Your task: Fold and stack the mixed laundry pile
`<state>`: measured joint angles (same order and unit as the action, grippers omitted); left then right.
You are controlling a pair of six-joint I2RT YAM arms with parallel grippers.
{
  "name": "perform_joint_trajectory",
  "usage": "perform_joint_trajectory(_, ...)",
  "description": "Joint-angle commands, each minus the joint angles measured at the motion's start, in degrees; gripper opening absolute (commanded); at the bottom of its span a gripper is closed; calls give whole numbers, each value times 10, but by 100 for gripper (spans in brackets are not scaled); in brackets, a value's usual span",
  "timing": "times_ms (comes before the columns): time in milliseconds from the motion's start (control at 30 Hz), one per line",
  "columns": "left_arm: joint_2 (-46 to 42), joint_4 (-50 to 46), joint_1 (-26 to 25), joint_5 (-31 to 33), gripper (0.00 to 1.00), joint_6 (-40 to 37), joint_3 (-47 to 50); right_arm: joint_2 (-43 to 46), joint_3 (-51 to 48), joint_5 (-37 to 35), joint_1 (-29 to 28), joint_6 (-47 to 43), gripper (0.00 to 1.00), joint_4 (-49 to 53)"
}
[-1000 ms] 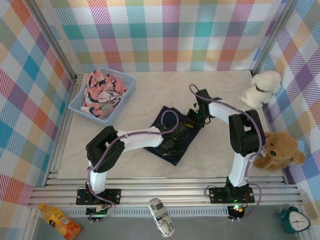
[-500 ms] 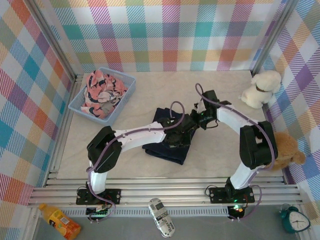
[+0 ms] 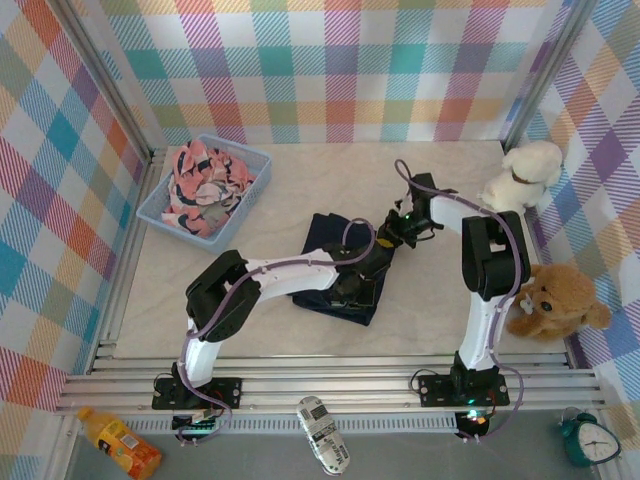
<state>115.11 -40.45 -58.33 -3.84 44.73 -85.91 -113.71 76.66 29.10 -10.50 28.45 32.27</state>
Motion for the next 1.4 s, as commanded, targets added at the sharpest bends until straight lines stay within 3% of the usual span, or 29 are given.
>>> perform_joint_trajectory(0, -29, -58, 40, -3, 2, 1, -66, 63, 3, -13, -1, -29, 17, 45)
perform_joint_trajectory(133, -71, -45, 113, 2, 8, 11, -70, 131, -65, 8, -17, -2, 22, 52)
perform_joint_trajectory(267, -95, -40, 200, 11, 9, -12, -46, 172, -143, 20, -72, 27, 24, 40)
perform_joint_trajectory(333, -97, -39, 239, 12, 9, -26, -33, 170, -181, 9, -98, 44, 24, 23)
perform_joint_trajectory(500, -99, -4, 304, 2, 11, -51, 13, 113, -271, -19, -98, 116, 22, -78)
perform_joint_trajectory(600, -99, 15, 319, -25, 16, -58, 37, 84, -231, -45, -102, 113, 23, -46)
perform_joint_trajectory(667, -105, 24, 324, -47, 27, -59, 50, 116, -184, -138, -126, 110, 41, 34)
perform_joint_trajectory(733, -119, 35, 329, -52, 44, -60, 63, 150, -140, -239, -169, 112, 57, 93)
perform_joint_trajectory(833, -133, 41, 339, -60, 63, -58, 78, 160, -81, -291, -223, 134, 79, 147)
perform_joint_trajectory(1100, -139, 38, 377, -86, 80, -50, 70, 6, 97, -351, -300, 150, 95, 224)
perform_joint_trajectory(1233, -137, 32, 391, -84, 85, -52, 41, -91, 162, -399, -304, 177, 100, 290)
perform_joint_trajectory(1367, -126, 28, 399, -85, 85, -45, 13, -117, 139, -429, -280, 157, 100, 302)
